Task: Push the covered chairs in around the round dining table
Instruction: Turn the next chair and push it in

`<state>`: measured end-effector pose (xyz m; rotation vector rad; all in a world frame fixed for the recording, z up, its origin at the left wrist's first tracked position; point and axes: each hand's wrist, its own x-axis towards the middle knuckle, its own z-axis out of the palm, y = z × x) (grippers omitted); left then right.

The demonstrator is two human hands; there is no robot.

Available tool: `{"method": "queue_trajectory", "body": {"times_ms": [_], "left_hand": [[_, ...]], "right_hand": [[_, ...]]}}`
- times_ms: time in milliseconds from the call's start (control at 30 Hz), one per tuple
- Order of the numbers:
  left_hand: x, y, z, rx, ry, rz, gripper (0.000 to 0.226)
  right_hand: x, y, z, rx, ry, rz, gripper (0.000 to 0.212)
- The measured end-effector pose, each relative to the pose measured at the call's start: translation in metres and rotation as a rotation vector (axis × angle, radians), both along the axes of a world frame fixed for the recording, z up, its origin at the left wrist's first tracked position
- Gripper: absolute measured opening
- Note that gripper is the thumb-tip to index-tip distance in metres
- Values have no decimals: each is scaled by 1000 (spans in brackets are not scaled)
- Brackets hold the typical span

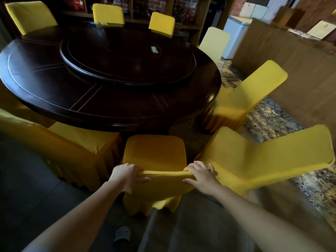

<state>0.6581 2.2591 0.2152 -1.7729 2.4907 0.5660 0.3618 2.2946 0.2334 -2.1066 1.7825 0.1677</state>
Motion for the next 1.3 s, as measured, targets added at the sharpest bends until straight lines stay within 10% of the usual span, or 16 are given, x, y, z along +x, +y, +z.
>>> {"method": "queue_trajectory", "body": {"times_ms": [667,1100,1300], "left_hand": [[-33,-83,5,97,-67,-12,69],[-47,-101,16,576,167,76,90],[-107,-131,41,257,57,-246,94]], "right_hand": [[-42,-113,0,97,93,208,47],[-31,-92,13,149,-20,-72,71],[-41,-90,34,75,-98,-212,73]]}}
